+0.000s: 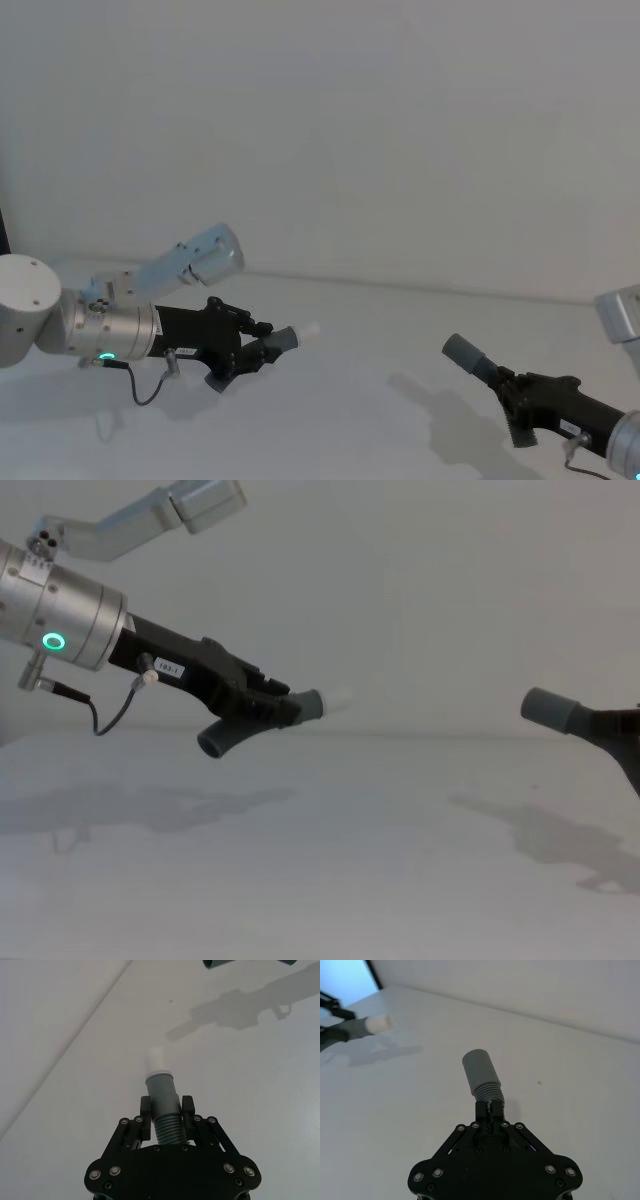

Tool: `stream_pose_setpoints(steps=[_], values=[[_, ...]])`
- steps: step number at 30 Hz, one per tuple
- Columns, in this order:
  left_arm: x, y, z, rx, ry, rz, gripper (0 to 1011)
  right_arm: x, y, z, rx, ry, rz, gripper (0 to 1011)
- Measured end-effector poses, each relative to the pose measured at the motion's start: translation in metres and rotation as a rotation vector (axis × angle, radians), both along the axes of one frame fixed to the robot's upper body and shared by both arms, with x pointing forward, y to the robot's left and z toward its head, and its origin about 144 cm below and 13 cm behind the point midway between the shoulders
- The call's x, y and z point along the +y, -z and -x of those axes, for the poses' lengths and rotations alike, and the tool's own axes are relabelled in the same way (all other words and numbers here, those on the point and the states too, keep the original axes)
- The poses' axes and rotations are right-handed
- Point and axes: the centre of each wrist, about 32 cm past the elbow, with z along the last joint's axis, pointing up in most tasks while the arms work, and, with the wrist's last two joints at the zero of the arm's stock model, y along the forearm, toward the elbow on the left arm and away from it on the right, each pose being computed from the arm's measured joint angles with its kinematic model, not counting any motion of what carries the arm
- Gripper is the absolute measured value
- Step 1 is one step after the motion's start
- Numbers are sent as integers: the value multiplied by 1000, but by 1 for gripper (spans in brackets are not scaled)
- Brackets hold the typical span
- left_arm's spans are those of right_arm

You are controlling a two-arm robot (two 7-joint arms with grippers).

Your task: Use both hands to pick up one end of the pipe from the table, align the ends, and insert them.

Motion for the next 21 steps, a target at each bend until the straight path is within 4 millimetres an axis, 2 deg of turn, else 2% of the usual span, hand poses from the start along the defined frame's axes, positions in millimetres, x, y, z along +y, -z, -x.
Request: stream_pose_setpoints(steps=[21], values=[[2, -21, -16, -38, 180, 9, 329, -39, 5, 1, -177, -333, -9, 51]])
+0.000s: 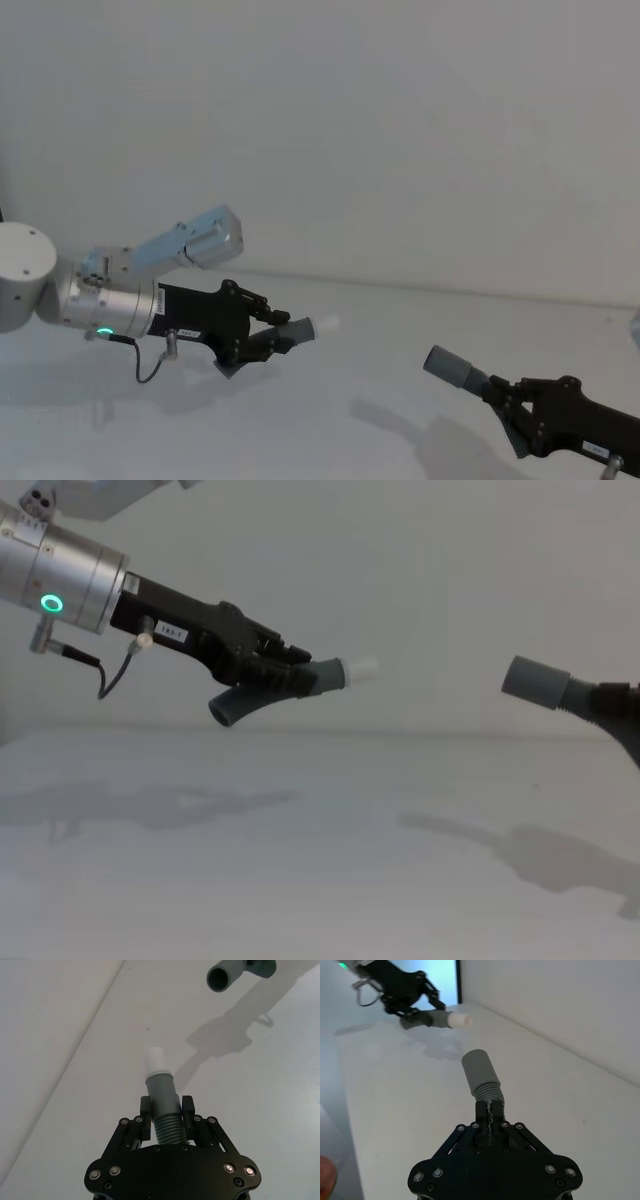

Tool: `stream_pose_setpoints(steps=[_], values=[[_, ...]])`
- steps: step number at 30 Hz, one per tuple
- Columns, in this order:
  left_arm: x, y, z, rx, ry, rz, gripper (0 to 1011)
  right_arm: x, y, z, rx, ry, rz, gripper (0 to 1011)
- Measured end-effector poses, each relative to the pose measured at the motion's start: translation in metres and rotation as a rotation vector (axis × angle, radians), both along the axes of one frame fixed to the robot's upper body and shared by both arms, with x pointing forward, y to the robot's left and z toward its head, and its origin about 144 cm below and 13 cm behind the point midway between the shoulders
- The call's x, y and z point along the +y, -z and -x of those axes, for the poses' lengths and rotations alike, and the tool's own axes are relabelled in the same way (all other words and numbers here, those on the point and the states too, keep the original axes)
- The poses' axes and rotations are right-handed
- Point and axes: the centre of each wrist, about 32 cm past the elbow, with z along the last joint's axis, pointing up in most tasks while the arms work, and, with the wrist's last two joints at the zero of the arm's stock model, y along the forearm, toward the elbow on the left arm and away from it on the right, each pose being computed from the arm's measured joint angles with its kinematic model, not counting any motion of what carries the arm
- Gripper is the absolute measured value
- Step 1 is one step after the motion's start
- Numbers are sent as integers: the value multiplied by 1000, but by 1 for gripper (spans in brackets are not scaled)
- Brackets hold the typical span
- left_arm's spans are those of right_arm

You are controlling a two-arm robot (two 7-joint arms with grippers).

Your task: Use both hands to pick up one end of the pipe from the table, align the ends, and insert them.

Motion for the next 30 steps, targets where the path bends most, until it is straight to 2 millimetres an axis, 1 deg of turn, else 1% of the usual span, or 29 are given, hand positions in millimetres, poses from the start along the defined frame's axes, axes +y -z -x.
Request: stream_pose_setpoints(steps=[9, 30], values=[[-1, -11, -7, -1, 81, -7, 330, -8, 0, 0, -66, -92, 0, 52], [-9, -25, -15, 14, 235, -28, 330, -9, -2, 2, -126, -123, 2, 52]])
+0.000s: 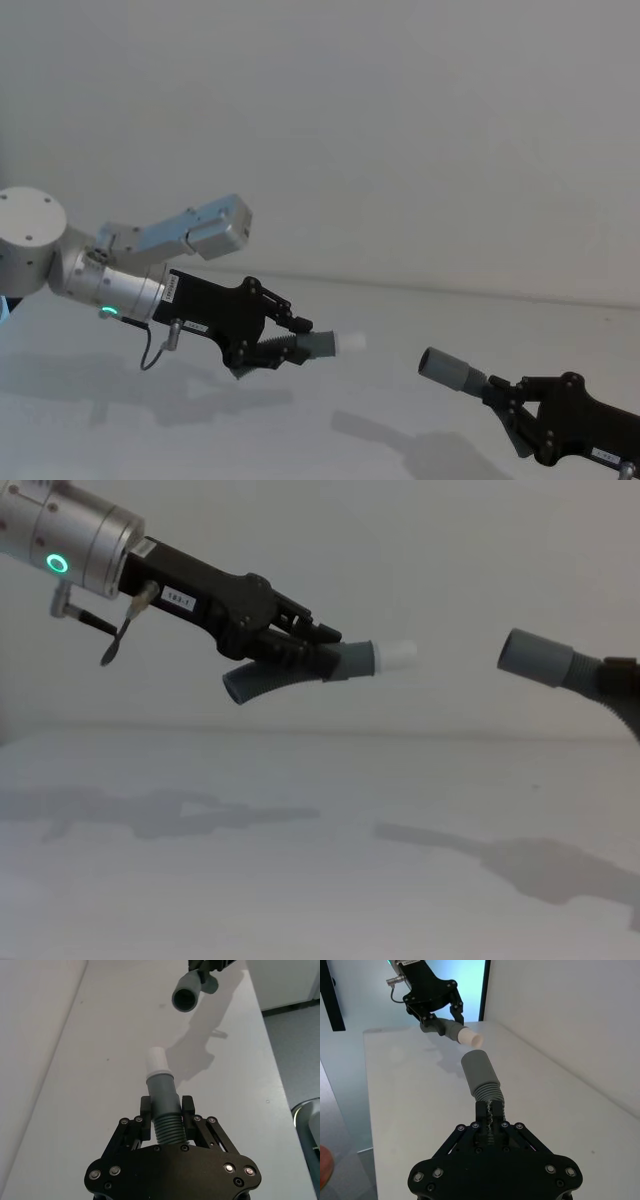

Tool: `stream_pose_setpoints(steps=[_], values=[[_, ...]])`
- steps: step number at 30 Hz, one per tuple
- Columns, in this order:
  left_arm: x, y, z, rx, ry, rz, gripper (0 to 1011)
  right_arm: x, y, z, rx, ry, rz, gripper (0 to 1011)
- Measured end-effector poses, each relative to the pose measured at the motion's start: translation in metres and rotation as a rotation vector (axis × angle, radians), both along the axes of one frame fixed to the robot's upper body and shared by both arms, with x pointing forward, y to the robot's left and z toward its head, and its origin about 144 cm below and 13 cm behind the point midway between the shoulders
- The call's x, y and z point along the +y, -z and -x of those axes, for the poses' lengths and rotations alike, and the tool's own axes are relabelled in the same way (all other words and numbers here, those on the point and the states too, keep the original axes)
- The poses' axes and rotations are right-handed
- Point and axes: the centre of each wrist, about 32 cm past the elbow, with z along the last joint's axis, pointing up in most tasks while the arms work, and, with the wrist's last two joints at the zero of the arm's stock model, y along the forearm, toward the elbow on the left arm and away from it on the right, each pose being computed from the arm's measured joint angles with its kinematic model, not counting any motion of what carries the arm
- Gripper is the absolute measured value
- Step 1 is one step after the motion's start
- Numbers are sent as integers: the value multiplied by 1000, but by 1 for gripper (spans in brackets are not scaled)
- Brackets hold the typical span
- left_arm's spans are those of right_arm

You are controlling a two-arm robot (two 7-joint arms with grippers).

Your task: Use both hands to pick up one end of the pipe from the table, align the ends, and insert them.

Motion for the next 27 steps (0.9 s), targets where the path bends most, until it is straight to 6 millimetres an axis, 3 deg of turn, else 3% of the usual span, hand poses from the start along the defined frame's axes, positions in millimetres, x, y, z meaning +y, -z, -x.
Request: stream_pose_setpoints(steps=[27], values=[[-15, -13, -12, 21, 82, -48, 329, 8, 2, 5, -19, -12, -15, 51]])
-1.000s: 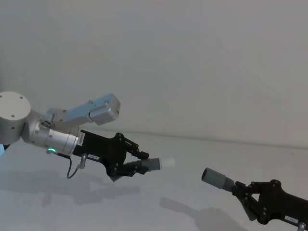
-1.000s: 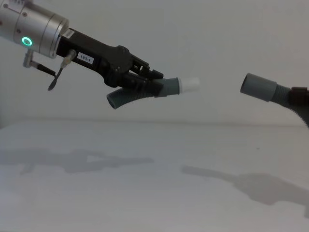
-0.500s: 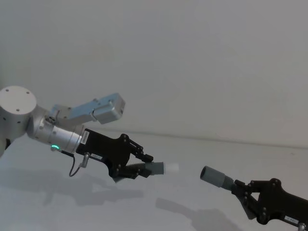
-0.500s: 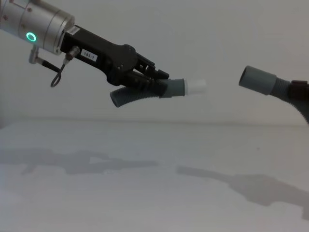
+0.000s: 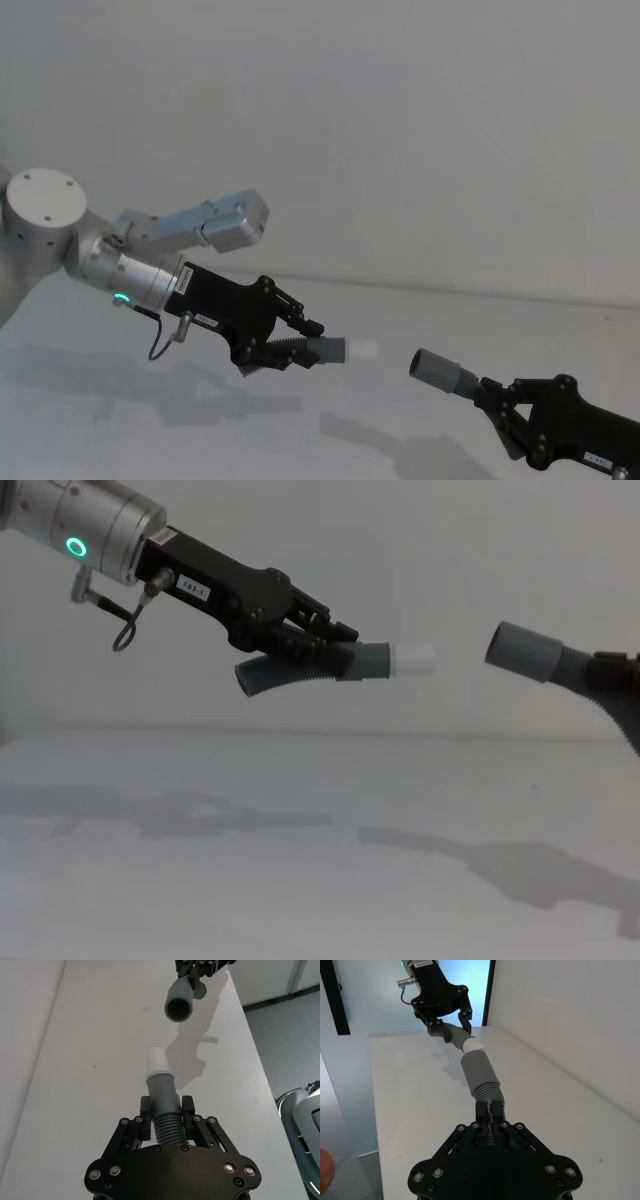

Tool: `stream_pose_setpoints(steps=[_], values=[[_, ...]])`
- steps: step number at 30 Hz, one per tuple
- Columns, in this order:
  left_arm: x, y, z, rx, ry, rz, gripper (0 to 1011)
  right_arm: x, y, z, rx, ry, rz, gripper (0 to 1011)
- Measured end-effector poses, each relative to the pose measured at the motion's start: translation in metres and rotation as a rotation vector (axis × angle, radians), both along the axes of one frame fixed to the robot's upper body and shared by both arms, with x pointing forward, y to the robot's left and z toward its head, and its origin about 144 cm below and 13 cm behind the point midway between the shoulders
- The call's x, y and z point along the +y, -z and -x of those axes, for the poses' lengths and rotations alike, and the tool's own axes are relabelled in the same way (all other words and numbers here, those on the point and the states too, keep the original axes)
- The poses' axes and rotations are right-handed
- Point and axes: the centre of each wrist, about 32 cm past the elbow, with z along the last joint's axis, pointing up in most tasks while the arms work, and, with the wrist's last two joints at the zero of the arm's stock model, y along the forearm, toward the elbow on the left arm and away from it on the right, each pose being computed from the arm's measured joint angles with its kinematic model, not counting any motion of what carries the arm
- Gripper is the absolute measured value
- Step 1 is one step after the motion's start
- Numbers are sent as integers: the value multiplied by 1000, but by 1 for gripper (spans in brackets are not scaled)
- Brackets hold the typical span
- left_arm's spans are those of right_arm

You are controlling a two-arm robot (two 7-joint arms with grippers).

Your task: Use both hands to pick up one end of the pipe from the table, align the ends, and insert them.

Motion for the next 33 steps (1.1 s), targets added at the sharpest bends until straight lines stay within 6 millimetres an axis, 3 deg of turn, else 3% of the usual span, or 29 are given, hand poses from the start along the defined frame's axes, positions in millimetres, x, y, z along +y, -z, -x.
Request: stream_pose_setpoints(steps=[33], values=[[-9, -5, -11, -4, 69, -7, 329, 16, 5, -2, 41, 53, 15, 51]])
